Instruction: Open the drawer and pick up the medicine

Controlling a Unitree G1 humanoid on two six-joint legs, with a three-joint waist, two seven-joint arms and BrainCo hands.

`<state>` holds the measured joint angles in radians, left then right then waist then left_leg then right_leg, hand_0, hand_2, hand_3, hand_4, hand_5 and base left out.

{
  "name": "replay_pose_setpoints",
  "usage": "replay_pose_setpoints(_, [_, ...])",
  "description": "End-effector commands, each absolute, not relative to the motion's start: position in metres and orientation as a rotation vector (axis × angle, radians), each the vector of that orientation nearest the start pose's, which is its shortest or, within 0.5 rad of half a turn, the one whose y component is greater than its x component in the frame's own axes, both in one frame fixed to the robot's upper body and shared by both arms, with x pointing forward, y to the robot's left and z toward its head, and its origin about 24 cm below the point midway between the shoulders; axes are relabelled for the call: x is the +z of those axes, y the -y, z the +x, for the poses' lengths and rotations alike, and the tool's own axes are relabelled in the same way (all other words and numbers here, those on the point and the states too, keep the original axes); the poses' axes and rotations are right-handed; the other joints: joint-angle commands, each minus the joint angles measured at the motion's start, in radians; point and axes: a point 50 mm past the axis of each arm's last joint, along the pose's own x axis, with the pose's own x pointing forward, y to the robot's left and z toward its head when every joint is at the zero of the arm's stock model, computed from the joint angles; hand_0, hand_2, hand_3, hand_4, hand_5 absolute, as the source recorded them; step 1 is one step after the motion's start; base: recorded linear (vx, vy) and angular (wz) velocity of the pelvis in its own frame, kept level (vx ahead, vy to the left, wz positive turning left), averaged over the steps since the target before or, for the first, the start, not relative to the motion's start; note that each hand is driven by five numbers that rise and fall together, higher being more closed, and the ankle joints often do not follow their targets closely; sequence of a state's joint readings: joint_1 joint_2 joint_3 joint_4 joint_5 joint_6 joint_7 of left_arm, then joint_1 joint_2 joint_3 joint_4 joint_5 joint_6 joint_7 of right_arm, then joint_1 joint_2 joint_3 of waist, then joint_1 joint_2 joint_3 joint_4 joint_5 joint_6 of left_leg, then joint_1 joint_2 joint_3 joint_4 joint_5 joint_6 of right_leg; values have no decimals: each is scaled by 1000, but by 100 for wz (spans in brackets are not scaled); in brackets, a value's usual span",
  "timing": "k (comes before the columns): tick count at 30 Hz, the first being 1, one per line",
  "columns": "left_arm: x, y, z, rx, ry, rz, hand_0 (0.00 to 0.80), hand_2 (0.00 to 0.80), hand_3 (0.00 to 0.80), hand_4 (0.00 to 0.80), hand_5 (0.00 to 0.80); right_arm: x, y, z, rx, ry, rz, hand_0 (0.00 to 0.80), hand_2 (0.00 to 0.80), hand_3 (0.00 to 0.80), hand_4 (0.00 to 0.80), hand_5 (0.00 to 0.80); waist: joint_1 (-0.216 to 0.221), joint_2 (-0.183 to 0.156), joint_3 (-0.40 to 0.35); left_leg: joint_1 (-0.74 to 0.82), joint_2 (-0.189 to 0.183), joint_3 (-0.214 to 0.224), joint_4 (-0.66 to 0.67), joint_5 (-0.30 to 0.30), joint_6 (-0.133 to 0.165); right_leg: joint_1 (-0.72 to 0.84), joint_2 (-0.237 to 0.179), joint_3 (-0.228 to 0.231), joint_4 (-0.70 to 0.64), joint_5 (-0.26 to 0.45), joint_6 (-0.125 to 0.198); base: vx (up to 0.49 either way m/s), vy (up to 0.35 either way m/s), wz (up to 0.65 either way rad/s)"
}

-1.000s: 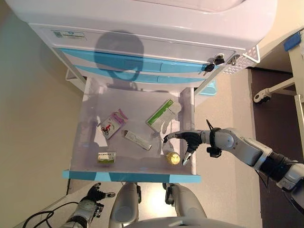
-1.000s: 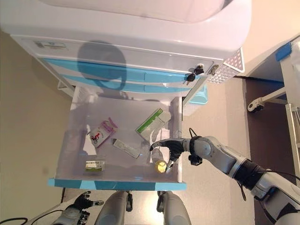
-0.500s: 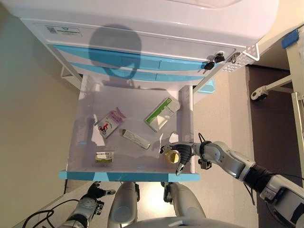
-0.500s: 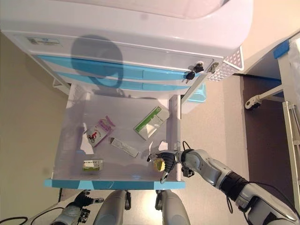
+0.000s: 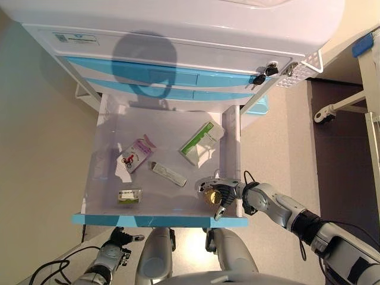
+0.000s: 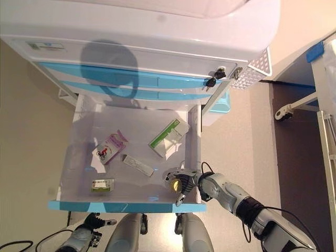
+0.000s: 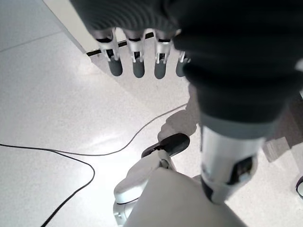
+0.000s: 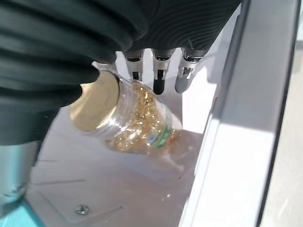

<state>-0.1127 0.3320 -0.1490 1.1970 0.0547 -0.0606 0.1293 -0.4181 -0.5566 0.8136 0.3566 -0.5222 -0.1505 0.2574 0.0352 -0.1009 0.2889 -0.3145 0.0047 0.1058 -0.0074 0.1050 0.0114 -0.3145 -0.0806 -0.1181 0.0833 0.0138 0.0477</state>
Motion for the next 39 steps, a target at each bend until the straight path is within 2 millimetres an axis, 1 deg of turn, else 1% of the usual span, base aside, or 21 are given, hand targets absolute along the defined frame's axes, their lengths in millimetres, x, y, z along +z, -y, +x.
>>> replay_pose_setpoints(1, [-138, -263, 140, 138, -1044, 503, 0, 0, 0, 0, 0, -6, 100, 270, 929, 1, -1284, 0, 0, 0, 0, 0, -18, -2, -26, -49, -51, -2, 7, -1, 7, -100, -36, 38, -28, 160, 59, 0, 0, 0])
replay_pose_setpoints(11, [-139, -260, 138, 123, -1048, 504, 0, 0, 0, 0, 0, -4, 110, 276, 870, -36, -1239, 0, 0, 0, 0, 0, -19, -1, -30, -47, -52, -5, 9, -3, 9, -99, -36, 38, -25, 157, 58, 0, 0, 0])
replay_pose_setpoints(12, [-140, -260, 137, 119, -1050, 505, 0, 0, 0, 0, 0, -7, 113, 277, 844, -78, -1186, 0, 0, 0, 0, 0, -18, 0, -31, -47, -52, -5, 10, -3, 9, -99, -37, 37, -24, 156, 57, 0, 0, 0])
replay_pose_setpoints(13, [-140, -260, 138, 119, -1050, 505, 0, 0, 0, 0, 0, -7, 113, 277, 844, -78, -1186, 0, 0, 0, 0, 0, -18, 0, -31, -48, -52, -5, 10, -3, 9, -99, -37, 36, -24, 156, 57, 0, 0, 0])
replay_pose_setpoints(14, [-140, -260, 136, 116, -1055, 506, 0, 0, 0, 0, 0, -10, 116, 278, 827, -125, -1123, 0, 0, 0, 0, 0, -17, 1, -34, -48, -52, -6, 11, -3, 10, -100, -37, 35, -22, 155, 57, 0, 0, 0])
replay_pose_setpoints(15, [-140, -260, 136, 116, -1055, 506, 0, 0, 0, 0, 0, -10, 116, 278, 827, -125, -1123, 0, 0, 0, 0, 0, -17, 1, -34, -48, -52, -6, 11, -3, 10, -100, -37, 35, -22, 155, 57, 0, 0, 0])
replay_pose_setpoints(16, [-140, -260, 136, 106, -1059, 509, 0, 0, 0, 0, 0, -15, 120, 278, 810, -181, -1051, 0, 0, 0, 0, 0, -15, 2, -36, -47, -53, -8, 11, -3, 11, -100, -38, 34, -21, 155, 56, 0, 0, 0])
replay_pose_setpoints(17, [-140, -261, 135, 104, -1062, 508, 0, 0, 0, 0, 0, -15, 119, 278, 814, -198, -1007, 0, 0, 0, 0, 0, -13, 3, -37, -42, -52, -9, 11, -6, 11, -96, -37, 33, -19, 150, 56, 0, 0, 0])
replay_pose_setpoints(19, [-140, -261, 135, 101, -1061, 510, 0, 0, 0, 0, 0, -13, 118, 279, 816, -199, -985, 0, 0, 0, 0, 0, -13, 2, -40, -46, -52, -8, 11, -2, 11, -99, -38, 33, -20, 153, 55, 0, 0, 0])
replay_pose_setpoints(20, [-140, -261, 135, 93, -1061, 509, 0, 0, 0, 0, 0, -13, 119, 279, 820, -217, -948, 0, 0, 0, 0, 0, -12, 2, -40, -45, -52, -9, 12, -2, 11, -98, -38, 31, -18, 151, 54, 0, 0, 0])
replay_pose_setpoints(21, [-140, -262, 134, 87, -1061, 505, 0, 0, 0, 0, 0, -12, 121, 279, 821, -238, -890, 0, 0, 0, 0, 0, -9, 3, -41, -41, -52, -10, 13, -5, 12, -94, -38, 29, -14, 147, 54, 0, 0, 0])
replay_pose_setpoints(22, [-140, -262, 134, 87, -1061, 505, 0, 0, 0, 0, 0, -12, 121, 279, 820, -238, -890, 0, 0, 0, 0, 0, -10, 3, -42, -45, -53, -9, 13, -2, 12, -97, -39, 30, -16, 150, 54, 4, -2, 4])
replay_pose_setpoints(25, [-140, -262, 133, 71, -1061, 503, 0, 0, 0, 0, 0, -9, 126, 284, 831, -281, -811, 0, 0, 0, 0, 0, -3, 1, -41, -38, -52, -15, 11, -4, 12, -93, -40, 28, -9, 144, 52, 0, -2, 3])
replay_pose_setpoints(28, [-141, -261, 133, 58, -1062, 501, 0, 0, 0, 0, 0, -3, 128, 288, 853, -280, -828, 0, 0, 0, 0, 0, 0, 0, -44, -42, -52, -15, 11, -2, 12, -96, -41, 26, -8, 145, 52, 5, -2, 1])
replay_pose_setpoints(30, [-141, -260, 133, 48, -1060, 496, 0, 0, 0, 0, 0, 6, 132, 295, 859, -265, -865, 0, 0, 0, 0, 0, 3, -1, -42, -37, -52, -14, 9, -3, 11, -92, -42, 25, -6, 141, 51, 0, 0, 0])
replay_pose_setpoints(32, [-140, -261, 134, 50, -1058, 494, 0, 0, 0, 0, 0, 10, 133, 298, 861, -250, -898, 0, 0, 0, 0, 0, 3, -1, -44, -42, -53, -14, 9, 1, 11, -96, -42, 24, -7, 145, 50, 0, 0, 0])
replay_pose_setpoints(35, [-140, -262, 135, 53, -1056, 494, 0, 0, 0, 0, 0, 12, 134, 299, 861, -245, -926, 0, 0, 0, 0, 0, 3, -2, -43, -42, -53, -15, 8, 1, 10, -97, -42, 24, -7, 145, 51, 1, -2, 2])
replay_pose_setpoints(39, [-139, -260, 138, 52, -1050, 492, 0, 0, 0, 0, 0, 11, 129, 295, 903, -221, -1004, 0, 0, 0, 0, 0, 1, -4, -40, -45, -51, -15, 11, -1, 11, -99, -40, 25, -6, 143, 50, 0, 0, 0])
